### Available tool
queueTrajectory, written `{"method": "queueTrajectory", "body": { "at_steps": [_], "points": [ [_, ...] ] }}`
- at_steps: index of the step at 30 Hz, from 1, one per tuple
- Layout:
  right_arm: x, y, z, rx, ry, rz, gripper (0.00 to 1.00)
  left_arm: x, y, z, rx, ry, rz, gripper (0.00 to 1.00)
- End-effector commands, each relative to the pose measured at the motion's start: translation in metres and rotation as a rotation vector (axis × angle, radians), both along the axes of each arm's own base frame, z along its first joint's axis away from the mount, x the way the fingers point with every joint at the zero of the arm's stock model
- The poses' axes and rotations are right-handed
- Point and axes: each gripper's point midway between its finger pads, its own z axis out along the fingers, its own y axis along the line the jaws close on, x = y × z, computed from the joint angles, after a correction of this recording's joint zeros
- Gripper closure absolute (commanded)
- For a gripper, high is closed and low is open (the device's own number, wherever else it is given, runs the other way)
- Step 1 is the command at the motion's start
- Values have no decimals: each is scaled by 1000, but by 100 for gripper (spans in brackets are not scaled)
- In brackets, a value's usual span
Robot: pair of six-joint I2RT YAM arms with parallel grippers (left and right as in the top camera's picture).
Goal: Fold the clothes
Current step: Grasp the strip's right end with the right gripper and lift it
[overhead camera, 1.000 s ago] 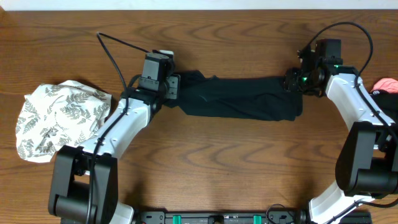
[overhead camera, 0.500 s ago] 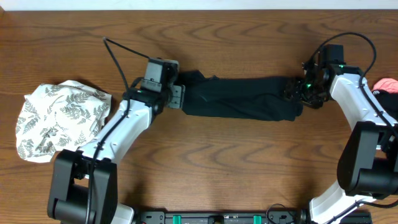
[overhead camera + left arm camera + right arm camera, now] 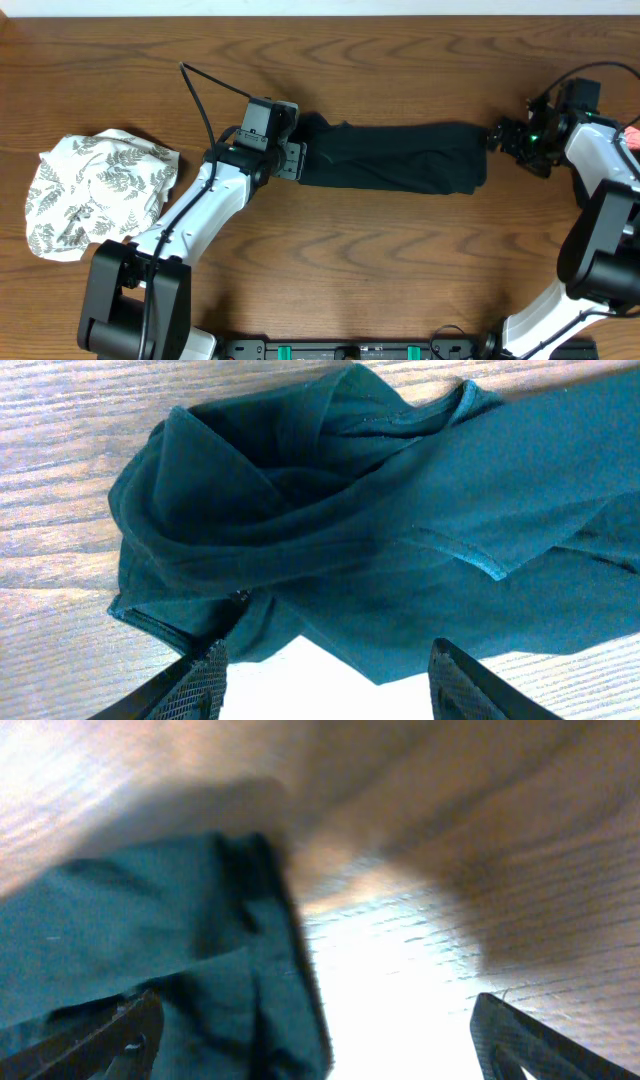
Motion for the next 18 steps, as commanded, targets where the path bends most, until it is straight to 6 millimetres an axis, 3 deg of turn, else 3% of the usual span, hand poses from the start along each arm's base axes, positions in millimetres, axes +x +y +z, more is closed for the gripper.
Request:
{"method": "queueTrajectory", "body": {
  "at_steps": [1,5,11,18],
  "points": [
    [2,7,-14,54,15,31,6,2,-2,6,-10,-4,4,35],
    [1,17,-37,114,49,44,9,0,-1,4,-11,10,14,35],
    [-3,50,-60,218,83,122,14,-3,-1,2,-14,27,27,35],
    [-9,79,-64,242,89,232,18,-3,0,3,-14,26,27,35]
  ]
}}
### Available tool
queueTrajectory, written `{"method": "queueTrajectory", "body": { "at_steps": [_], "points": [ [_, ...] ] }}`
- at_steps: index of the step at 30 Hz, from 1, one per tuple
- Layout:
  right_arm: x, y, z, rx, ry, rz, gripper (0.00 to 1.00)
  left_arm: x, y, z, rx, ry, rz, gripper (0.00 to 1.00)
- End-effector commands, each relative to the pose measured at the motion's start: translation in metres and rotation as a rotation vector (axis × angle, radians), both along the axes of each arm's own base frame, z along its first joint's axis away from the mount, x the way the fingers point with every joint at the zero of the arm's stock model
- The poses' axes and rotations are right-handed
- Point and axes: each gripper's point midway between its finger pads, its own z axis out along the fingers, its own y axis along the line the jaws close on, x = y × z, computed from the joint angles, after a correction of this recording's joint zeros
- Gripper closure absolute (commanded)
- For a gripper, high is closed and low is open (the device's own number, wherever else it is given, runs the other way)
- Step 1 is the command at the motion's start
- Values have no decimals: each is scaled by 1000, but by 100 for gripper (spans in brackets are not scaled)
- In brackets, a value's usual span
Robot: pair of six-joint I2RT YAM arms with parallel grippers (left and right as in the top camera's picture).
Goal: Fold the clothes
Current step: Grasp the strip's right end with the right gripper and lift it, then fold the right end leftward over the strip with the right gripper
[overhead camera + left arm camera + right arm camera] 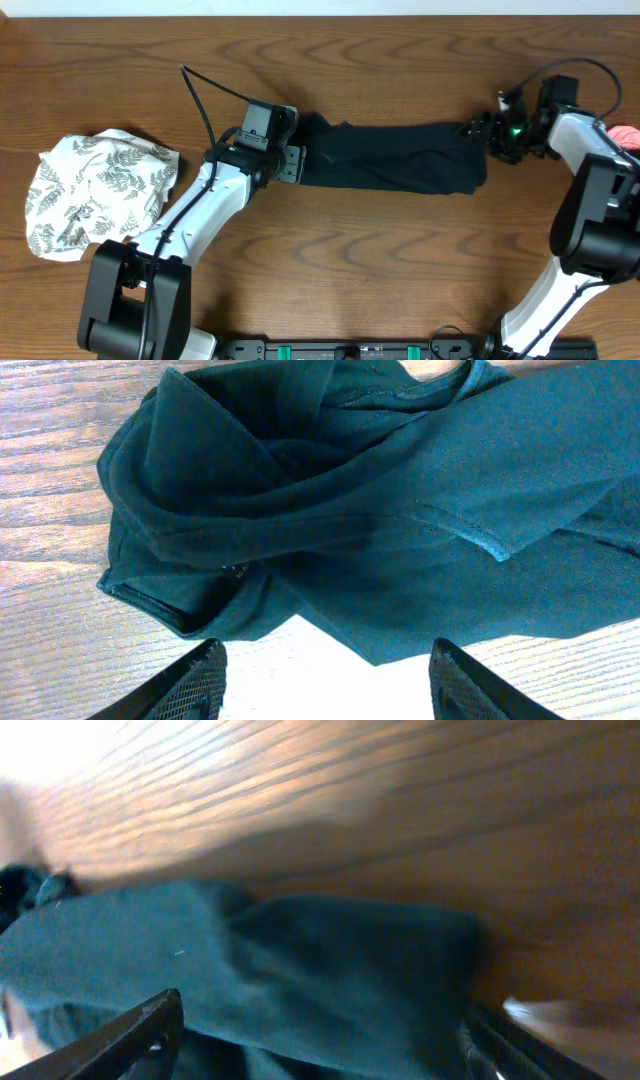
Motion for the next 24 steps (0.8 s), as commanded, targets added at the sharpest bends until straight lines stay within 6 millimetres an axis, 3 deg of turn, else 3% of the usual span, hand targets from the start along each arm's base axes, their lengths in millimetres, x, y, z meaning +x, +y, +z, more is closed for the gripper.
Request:
{"method": "queueTrajectory", "body": {
  "at_steps": [1,6,11,15,24],
  "points": [
    [-40,19,-54,-10,177,59,20,4,-2,7,-10,-14,9,34],
    [-55,14,-59,-53,250,59,39,4,-2,7,-10,-14,9,35],
    [-57,4,-62,-89,262,45,79,4,-2,7,-10,-14,9,34],
    [-58,-10,-56,-106,258,21,98,4,-2,7,-10,-14,9,35],
    [-82,-85,-6,-325,293,-132,99,6,-2,15,-18,-37,8,34]
  ]
}}
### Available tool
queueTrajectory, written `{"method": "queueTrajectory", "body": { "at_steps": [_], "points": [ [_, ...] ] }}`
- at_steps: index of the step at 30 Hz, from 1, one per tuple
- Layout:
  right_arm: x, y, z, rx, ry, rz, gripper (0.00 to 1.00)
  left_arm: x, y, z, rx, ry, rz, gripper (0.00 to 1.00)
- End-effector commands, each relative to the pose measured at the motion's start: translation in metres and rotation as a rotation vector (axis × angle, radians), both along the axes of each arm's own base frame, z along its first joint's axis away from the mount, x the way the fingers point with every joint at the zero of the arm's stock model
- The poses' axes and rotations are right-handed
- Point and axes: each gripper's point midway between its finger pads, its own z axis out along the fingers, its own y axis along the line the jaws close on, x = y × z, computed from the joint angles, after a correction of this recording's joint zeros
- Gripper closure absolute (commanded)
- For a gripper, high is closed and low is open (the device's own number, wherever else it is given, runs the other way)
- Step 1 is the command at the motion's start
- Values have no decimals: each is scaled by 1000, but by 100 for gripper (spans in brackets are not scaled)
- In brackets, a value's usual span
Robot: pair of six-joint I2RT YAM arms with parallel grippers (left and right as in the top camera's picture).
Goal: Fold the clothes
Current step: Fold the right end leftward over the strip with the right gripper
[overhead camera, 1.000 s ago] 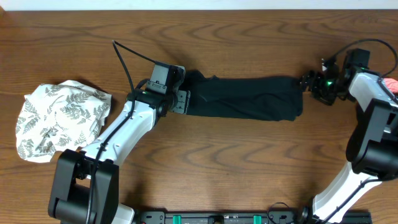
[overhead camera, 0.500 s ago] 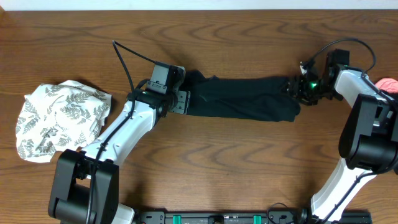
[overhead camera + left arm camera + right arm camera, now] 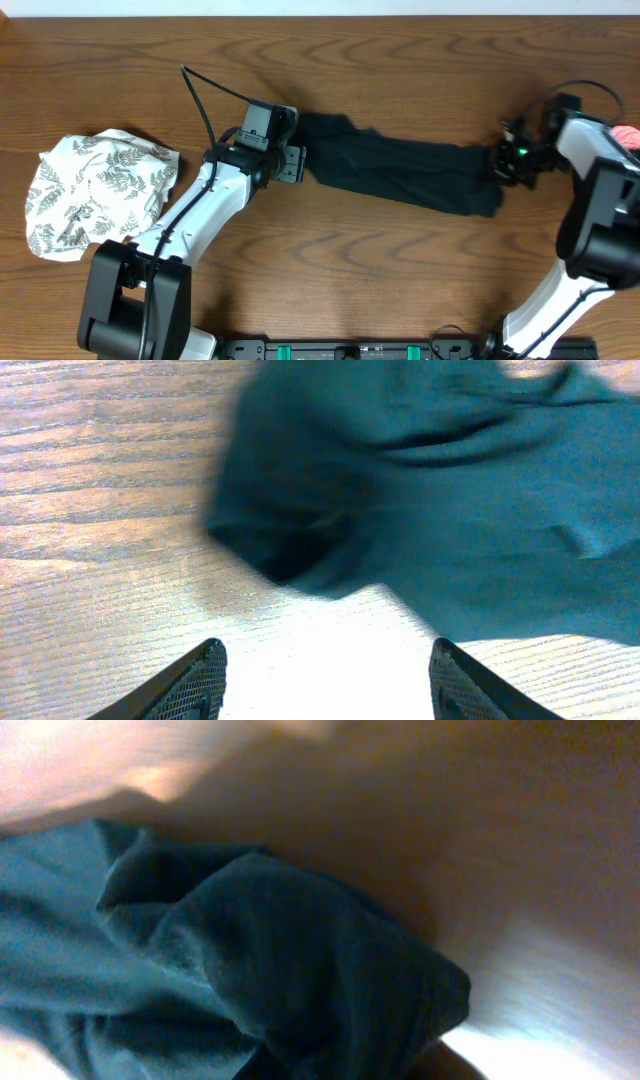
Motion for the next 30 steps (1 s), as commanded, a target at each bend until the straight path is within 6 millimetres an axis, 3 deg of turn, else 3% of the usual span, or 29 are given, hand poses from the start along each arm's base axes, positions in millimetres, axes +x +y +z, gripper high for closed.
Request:
{"method": "queueTrajectory", "body": {
  "at_steps": [1,8,11,14,19,26,30],
  "points": [
    [-10,-51,18,-228,-3,-47,99,6,-2,18,-20,-44,8,34],
    [6,-98,89,-495,-129,-100,99,7,-2,36,-36,-89,8,34],
    [20,-96,119,-485,-196,-104,99,7,-3,44,-43,-108,8,34],
    [30,-81,139,-453,-230,-75,99,7,-3,49,-48,-124,8,34],
    [47,-25,148,-387,-285,49,99,9,-3,52,-52,-135,8,34],
    [71,78,153,-331,-382,174,99,9,-3,52,-52,-135,8,34],
    [74,127,146,-296,-398,227,99,9,-3,52,-53,-134,8,34]
  ]
}}
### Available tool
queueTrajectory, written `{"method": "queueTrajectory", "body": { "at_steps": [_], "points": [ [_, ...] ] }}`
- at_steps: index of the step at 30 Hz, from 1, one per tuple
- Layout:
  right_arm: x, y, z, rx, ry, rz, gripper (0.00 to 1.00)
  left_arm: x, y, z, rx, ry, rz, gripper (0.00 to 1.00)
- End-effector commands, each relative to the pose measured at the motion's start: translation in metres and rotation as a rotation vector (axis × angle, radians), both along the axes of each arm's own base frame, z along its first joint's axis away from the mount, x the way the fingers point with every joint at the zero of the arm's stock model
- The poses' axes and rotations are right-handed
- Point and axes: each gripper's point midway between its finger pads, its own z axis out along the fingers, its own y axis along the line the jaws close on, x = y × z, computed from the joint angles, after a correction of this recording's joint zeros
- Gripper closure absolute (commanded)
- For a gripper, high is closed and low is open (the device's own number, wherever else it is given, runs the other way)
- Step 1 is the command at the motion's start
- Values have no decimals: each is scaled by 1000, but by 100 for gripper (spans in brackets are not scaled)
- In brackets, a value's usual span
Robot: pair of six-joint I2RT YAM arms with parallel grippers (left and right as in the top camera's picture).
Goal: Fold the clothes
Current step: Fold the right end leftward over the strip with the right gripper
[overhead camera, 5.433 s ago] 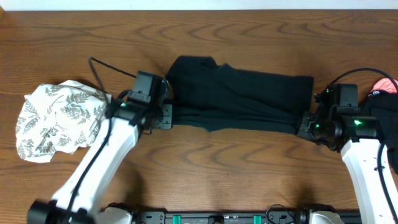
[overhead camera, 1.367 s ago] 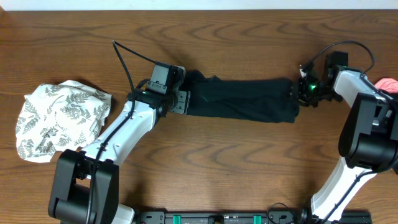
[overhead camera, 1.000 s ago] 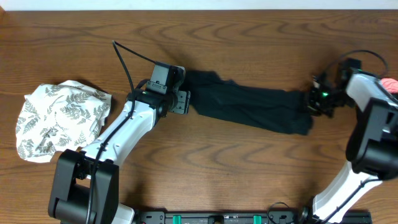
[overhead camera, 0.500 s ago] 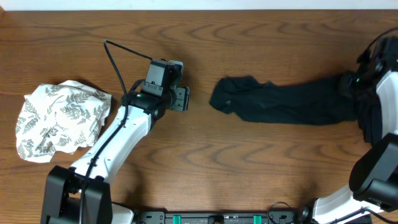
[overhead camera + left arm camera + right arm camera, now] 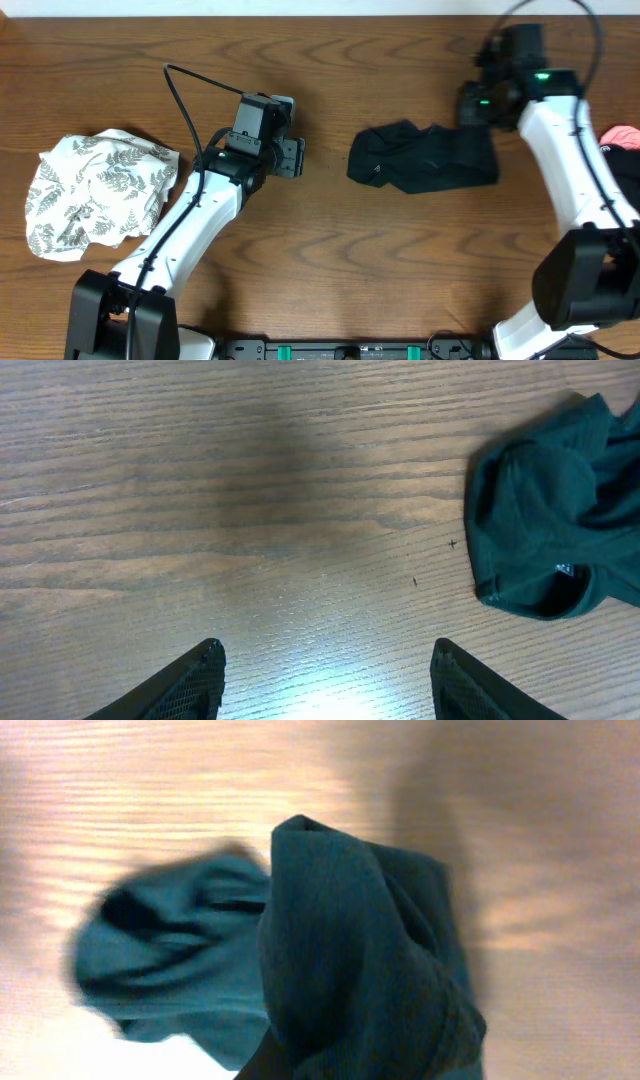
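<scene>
The dark teal garment (image 5: 425, 158) lies bunched on the wooden table (image 5: 330, 250), right of centre. My right gripper (image 5: 476, 112) is over its far right end, shut on a fold of the cloth. In the right wrist view the garment (image 5: 350, 950) hangs from the right gripper (image 5: 350, 1065), and the cloth hides the fingers. My left gripper (image 5: 296, 157) stands open to the left of the garment, apart from it. The left wrist view shows the left gripper (image 5: 327, 652) over bare wood and the garment's collar end (image 5: 555, 550) at the right.
A crumpled white cloth with a grey leaf print (image 5: 95, 190) lies at the table's left side. A pink item (image 5: 622, 135) shows at the right edge. A black cable (image 5: 190, 95) runs along the left arm.
The garment was stretched slantwise from beside my left gripper to my right gripper. Now it is bunched farther right, clear of the left gripper. My right gripper is farther back and left, holding it.
The garment lay stretched across the table between both open grippers. My right gripper then stood at its right end, and later cloth filled its jaws with the garment skewed. Now the garment is a short heap held by the right gripper, and the left gripper stays open.
</scene>
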Motion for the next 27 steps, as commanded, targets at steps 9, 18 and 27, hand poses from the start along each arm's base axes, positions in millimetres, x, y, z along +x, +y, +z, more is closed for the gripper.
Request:
{"method": "queueTrajectory", "body": {
  "at_steps": [9,18,27],
  "points": [
    [-5,91,-63,30,121,102,98,4,-2,13,-16,-29,7,34],
    [-13,131,-75,43,127,197,65,4,-2,13,-16,-29,7,34],
    [-31,164,-70,152,157,356,61,4,-2,13,-16,-29,7,34]
  ]
}}
